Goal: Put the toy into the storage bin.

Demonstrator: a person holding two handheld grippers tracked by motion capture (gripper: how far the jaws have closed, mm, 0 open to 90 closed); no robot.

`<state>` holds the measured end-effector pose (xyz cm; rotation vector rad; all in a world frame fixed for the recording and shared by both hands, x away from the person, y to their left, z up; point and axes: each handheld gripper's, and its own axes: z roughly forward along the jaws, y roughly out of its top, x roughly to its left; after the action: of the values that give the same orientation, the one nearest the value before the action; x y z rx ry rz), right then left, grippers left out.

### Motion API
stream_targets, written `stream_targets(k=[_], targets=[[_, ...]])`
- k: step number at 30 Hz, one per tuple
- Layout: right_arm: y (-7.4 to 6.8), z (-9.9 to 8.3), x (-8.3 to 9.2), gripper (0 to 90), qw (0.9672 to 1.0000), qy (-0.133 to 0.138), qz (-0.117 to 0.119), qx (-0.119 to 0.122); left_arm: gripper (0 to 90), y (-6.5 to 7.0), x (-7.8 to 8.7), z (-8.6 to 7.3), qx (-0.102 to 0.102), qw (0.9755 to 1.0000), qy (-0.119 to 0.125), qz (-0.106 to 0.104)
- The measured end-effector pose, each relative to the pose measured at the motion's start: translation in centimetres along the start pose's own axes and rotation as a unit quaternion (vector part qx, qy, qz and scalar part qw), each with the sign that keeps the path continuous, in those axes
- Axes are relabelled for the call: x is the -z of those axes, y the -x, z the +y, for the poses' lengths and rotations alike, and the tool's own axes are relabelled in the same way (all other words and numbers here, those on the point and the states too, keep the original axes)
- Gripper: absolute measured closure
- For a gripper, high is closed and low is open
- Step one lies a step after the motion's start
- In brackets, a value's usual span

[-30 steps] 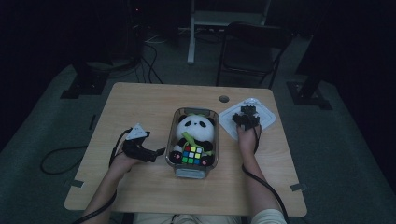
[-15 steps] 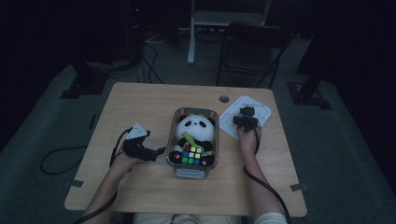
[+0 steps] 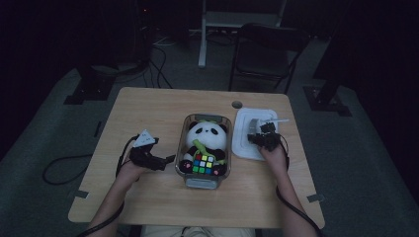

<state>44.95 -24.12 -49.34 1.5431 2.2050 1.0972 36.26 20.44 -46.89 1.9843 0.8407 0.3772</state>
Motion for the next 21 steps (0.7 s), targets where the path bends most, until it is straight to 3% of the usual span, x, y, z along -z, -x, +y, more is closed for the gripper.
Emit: stream_targets(k=[4,11,15,19,21], targets=[[0.4,-1.2,0.8,68.9,0.9997,-0.015,0.020,0.008,0.5,0.1,-0.1,0.0,-0.002,1.0000,-0.001,0.002],[1.0,-2.5,1.3,64.6,0.9996,-0.022,0.018,0.003,0.5,0.1,-0.4,0.0,-0.004,1.0000,-0.002,0.003],[0.3,-2.6,2.0,39.6,0.9997,-0.007,-0.024,0.003,0.5,0.1,-0.4,0.2,-0.003,1.0000,0.002,0.006],[-0.1,-2.6,2.4,15.7,0.9968,0.009,-0.076,-0.021,0.4,0.0,-0.5,0.2,-0.005,0.9999,-0.002,0.010],[-0.4,-2.7,2.3,11.0,0.9961,0.008,-0.086,-0.019,0.5,0.0,-0.6,0.2,-0.006,0.9999,-0.001,0.010]])
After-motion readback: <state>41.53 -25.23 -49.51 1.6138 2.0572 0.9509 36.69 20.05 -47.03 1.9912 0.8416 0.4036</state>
